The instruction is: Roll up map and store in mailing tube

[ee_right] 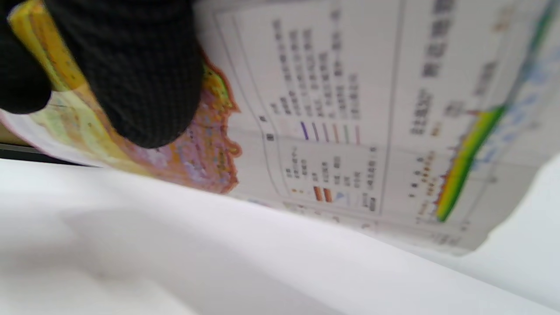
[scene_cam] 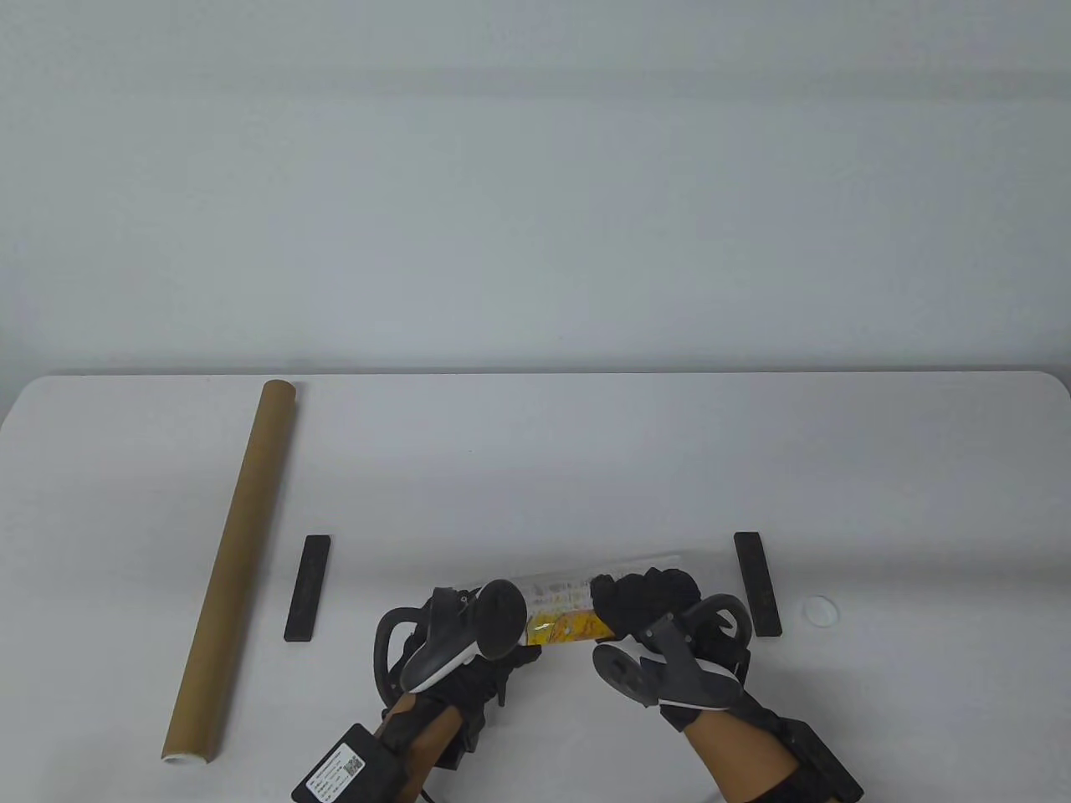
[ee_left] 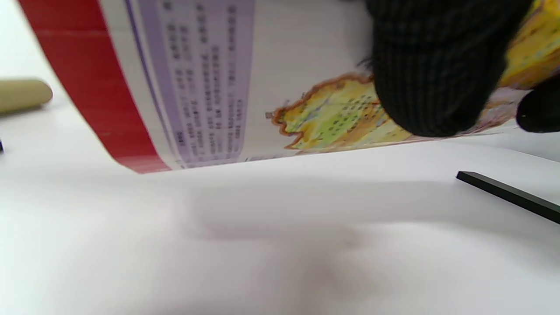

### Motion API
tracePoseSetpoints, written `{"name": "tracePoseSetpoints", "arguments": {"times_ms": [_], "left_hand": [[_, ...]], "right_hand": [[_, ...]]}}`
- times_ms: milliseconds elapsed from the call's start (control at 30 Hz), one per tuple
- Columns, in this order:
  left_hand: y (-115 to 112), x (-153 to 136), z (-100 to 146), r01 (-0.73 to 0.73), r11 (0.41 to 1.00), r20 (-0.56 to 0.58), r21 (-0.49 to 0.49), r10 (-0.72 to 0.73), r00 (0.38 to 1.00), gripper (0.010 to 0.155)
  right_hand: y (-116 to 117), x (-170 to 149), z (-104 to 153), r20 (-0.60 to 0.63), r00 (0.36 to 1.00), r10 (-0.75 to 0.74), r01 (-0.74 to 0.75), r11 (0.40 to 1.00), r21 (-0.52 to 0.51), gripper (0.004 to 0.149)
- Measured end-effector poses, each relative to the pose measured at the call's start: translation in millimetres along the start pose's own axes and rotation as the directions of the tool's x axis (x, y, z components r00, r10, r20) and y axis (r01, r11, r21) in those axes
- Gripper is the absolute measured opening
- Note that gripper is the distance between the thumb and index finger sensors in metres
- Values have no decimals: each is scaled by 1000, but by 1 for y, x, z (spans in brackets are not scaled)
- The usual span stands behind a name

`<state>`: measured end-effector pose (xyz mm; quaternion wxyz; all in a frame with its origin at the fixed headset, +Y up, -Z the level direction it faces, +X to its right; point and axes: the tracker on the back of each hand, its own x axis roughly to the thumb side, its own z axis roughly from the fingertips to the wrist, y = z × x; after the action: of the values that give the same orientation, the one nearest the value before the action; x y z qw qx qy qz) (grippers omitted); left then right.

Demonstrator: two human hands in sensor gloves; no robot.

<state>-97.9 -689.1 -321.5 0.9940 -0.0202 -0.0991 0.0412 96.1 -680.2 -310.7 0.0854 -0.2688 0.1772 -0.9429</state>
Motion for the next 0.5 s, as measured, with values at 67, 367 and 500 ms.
{"name": "tracePoseSetpoints", "arguments": {"times_ms": [67, 367, 500], "left_hand": [[1, 3, 3, 45, 998, 3, 51, -45, 999, 57], [8, 16, 14, 226, 925, 0, 305, -237, 972, 60], [8, 17, 13, 229, 934, 9, 273, -240, 971, 53]], "right_hand": [[0, -1, -1, -7, 1000, -10, 10, 1000, 10, 58], [5, -13, -3, -64, 968, -243, 248, 963, 101, 57], [7, -14, -4, -58, 964, -260, 266, 957, 118, 58]]}}
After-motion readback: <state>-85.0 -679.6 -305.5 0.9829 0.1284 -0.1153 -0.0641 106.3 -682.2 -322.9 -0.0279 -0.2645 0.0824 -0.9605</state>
